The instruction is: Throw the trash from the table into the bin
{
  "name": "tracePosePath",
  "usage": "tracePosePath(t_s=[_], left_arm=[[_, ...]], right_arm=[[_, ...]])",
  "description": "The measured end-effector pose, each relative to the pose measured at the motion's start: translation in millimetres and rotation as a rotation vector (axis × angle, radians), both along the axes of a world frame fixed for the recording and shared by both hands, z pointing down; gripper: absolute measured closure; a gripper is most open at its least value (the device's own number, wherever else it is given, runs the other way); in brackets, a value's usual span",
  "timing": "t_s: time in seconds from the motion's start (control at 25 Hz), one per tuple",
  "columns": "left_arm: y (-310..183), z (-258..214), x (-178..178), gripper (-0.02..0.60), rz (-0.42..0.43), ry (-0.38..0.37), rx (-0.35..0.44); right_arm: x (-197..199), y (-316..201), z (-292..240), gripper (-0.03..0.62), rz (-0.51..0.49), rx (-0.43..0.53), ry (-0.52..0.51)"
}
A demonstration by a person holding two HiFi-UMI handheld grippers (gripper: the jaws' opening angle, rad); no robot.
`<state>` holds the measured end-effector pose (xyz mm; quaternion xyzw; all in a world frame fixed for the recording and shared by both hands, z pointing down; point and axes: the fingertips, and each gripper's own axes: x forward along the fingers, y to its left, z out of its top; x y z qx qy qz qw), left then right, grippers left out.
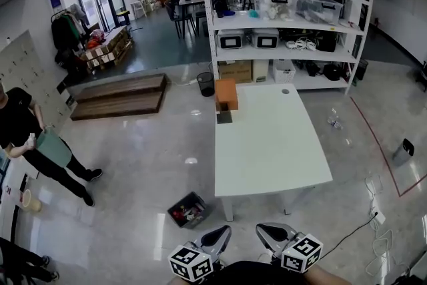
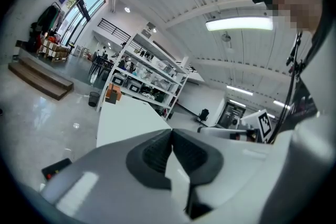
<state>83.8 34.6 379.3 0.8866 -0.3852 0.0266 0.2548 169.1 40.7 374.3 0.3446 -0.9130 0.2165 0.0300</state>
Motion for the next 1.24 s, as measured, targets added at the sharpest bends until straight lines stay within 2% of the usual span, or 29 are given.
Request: tracePosePath(t_s=[1.24], left_arm=[[-6.4, 12.0, 10.9, 0.572, -0.009, -0.037, -0.033]], right_arm=[[6.0, -4.6, 13.8, 0.595, -0.029, -0.029, -0.021]])
